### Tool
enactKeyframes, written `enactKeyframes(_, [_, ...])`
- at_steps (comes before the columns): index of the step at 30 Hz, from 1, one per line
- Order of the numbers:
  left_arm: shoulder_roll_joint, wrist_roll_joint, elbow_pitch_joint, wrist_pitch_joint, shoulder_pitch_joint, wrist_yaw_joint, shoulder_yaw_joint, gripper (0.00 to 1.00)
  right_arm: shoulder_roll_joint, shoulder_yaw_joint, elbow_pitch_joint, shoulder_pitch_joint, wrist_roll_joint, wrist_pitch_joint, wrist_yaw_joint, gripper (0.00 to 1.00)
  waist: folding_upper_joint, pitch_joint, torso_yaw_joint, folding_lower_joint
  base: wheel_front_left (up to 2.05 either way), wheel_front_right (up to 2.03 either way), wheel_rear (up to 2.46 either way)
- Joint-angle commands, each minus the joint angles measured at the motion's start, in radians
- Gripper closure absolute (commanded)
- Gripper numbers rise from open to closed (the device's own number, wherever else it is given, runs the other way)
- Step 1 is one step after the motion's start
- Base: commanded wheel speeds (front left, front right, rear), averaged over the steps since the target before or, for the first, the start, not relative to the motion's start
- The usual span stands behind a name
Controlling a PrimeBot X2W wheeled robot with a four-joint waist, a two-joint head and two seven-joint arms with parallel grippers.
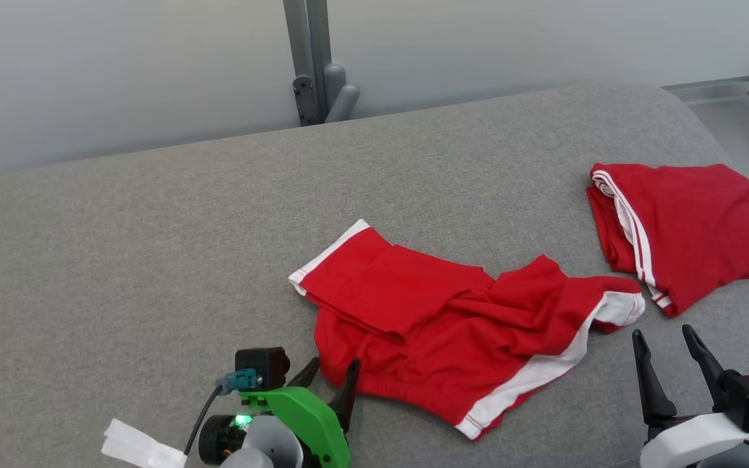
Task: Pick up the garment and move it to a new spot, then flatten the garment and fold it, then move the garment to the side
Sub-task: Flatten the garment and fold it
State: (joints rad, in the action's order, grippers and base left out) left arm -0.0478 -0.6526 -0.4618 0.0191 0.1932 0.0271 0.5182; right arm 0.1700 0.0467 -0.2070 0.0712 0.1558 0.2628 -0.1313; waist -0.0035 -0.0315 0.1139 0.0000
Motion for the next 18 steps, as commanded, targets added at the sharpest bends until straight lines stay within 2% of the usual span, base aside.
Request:
enactKeyframes(1, [-0.005,-0.002,-0.038,0.015,0.036,-0.016,0.006,0.0,-0.002,0.0,-0.001,-0.014,0.003,0.003,0.001,0.0,0.0035,-0.03,0.037,0.0,0.0,0.0,0.0])
enactKeyframes(4, [-0.005,-0.006,-0.129,0.031,0.085,-0.036,0.009,0.0,-0.008,0.0,-0.002,-0.023,0.006,0.002,0.001,0.0,0.0035,-0.043,0.062,0.0,0.0,0.0,0.0])
enactKeyframes(6, [-0.004,-0.028,-0.168,0.03,0.106,-0.02,0.014,0.0,-0.011,-0.002,-0.004,-0.023,0.008,0.002,0.001,0.0,0.0035,-0.05,0.076,0.0,0.0,0.0,0.0])
enactKeyframes(7, [-0.004,-0.043,-0.174,0.018,0.119,-0.013,0.012,0.66,-0.012,-0.001,-0.004,-0.026,0.009,0.003,0.001,0.0,0.0035,-0.053,0.081,0.0,0.0,0.0,0.0])
enactKeyframes(8, [-0.005,-0.055,-0.181,0.01,0.13,-0.007,0.013,1.0,-0.013,0.002,-0.004,-0.028,0.009,0.003,0.001,0.0,0.0035,-0.056,0.085,0.0,0.0,0.0,0.0])
enactKeyframes(13, [-0.013,-0.049,-0.214,-0.048,0.198,-0.009,-0.002,1.0,-0.021,0.007,-0.003,-0.032,0.006,0.003,0.001,0.0,0.0035,-0.064,0.095,0.0,0.0,0.0,0.0])
enactKeyframes(18, [-0.058,-0.014,-0.234,-0.063,0.302,-0.02,-0.014,1.0,-0.028,0.009,-0.004,-0.038,0.008,0.003,0.001,0.0,0.0035,-0.071,0.094,0.0,0.0,0.0,0.0])
